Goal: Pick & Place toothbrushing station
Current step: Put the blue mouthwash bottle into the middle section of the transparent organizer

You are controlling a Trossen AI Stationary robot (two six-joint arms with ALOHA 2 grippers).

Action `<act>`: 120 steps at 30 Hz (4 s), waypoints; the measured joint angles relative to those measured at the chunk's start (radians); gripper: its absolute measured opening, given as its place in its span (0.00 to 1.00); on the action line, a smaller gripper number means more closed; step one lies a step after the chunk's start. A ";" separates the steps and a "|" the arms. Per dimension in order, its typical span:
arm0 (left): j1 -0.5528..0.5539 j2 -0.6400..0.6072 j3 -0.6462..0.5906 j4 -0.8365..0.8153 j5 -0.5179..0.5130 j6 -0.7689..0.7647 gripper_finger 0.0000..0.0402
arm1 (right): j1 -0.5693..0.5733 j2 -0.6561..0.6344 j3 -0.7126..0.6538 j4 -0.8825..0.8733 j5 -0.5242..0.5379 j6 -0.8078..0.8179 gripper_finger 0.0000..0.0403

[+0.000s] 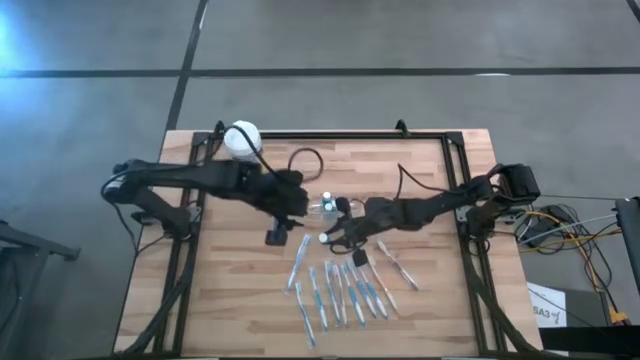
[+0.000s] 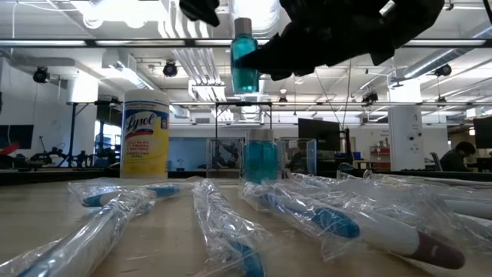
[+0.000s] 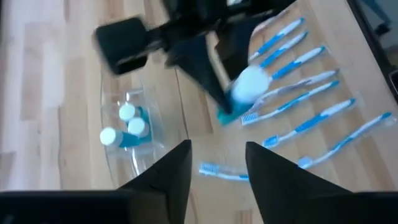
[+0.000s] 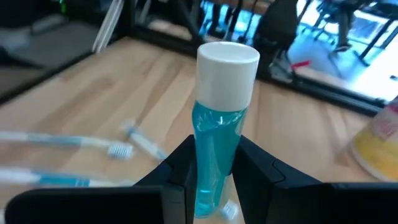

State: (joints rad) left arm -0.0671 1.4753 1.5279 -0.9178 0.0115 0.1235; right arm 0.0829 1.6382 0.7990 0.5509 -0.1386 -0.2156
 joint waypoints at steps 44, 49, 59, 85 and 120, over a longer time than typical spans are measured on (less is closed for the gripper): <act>-0.040 0.182 0.121 0.029 0.008 0.209 0.47 | -0.022 0.002 -0.001 0.025 0.009 -0.002 0.19; -0.040 0.182 0.114 0.040 0.018 0.208 0.47 | -0.022 0.002 -0.001 0.026 0.009 -0.002 0.19; -0.040 0.182 0.071 0.109 0.018 0.192 0.47 | -0.022 0.002 -0.001 0.030 0.007 -0.003 0.19; -0.037 0.182 0.071 0.099 0.018 0.225 0.24 | -0.023 0.002 -0.001 0.039 0.010 0.004 0.27; 0.024 -0.428 -0.539 0.386 -0.010 0.057 0.24 | -0.066 -0.373 -0.226 0.096 0.010 0.040 0.41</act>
State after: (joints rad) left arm -0.0429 1.0470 0.9890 -0.5320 0.0013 0.1804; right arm 0.0168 1.2656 0.5728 0.6471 -0.1286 -0.1755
